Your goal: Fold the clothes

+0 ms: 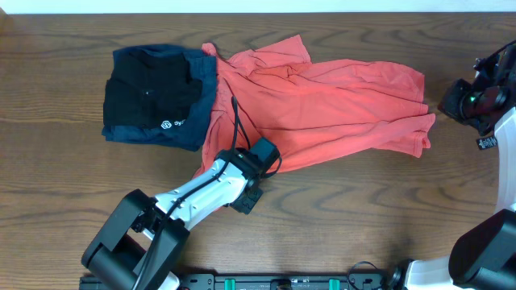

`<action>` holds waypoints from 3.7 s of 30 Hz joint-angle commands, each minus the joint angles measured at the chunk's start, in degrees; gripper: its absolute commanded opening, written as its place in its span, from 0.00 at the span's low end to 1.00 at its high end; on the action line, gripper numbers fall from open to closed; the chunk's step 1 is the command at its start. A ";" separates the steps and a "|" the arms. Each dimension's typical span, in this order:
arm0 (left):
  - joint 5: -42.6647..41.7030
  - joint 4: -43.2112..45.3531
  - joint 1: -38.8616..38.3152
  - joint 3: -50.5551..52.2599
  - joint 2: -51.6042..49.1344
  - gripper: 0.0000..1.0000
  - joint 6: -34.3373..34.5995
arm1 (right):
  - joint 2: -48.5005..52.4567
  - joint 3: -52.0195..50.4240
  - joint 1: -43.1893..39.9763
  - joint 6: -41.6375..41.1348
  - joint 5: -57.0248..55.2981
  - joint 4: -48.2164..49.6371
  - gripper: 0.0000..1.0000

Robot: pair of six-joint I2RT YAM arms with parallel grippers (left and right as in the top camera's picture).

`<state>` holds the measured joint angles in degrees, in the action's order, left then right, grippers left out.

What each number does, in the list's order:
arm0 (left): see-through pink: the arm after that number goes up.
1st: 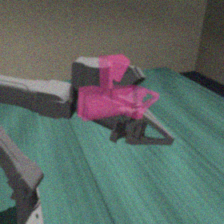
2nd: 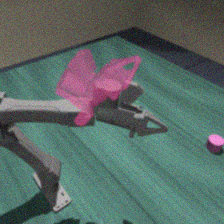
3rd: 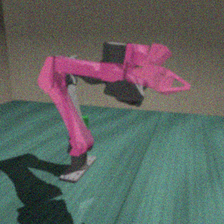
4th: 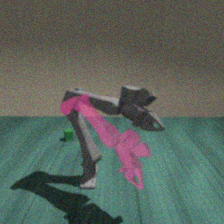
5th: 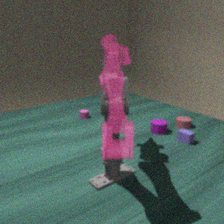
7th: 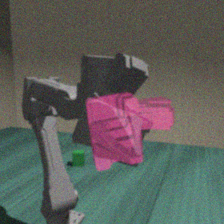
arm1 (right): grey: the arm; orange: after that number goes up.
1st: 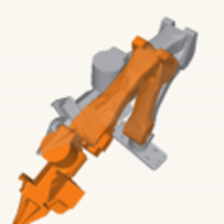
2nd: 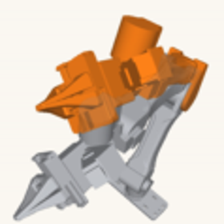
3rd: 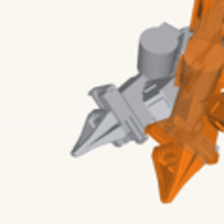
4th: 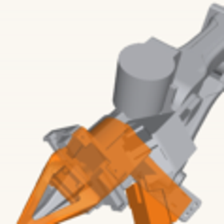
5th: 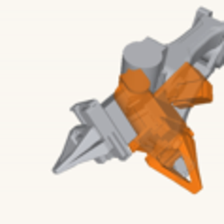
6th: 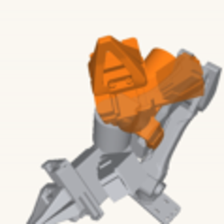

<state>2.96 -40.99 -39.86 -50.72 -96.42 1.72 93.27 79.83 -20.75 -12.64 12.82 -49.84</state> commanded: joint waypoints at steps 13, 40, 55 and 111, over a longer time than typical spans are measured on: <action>-5.35 -1.57 0.17 -0.07 0.15 0.06 1.18 | -0.33 0.02 0.33 -0.66 -0.59 -0.09 0.05; -17.62 -16.35 0.31 -16.31 15.04 0.07 -1.46 | -0.33 0.02 0.33 -0.63 -0.61 -0.33 0.07; -12.28 -13.20 0.28 -16.33 20.59 0.06 -2.93 | -0.33 0.02 0.33 -0.63 -0.61 -0.37 0.07; -11.13 -0.55 17.99 -8.83 2.36 0.63 6.56 | 18.32 -0.20 0.24 -1.90 -4.42 -1.14 0.57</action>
<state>-6.09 -41.93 -22.96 -59.48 -91.74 7.73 110.39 79.75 -20.75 -14.50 9.30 -51.31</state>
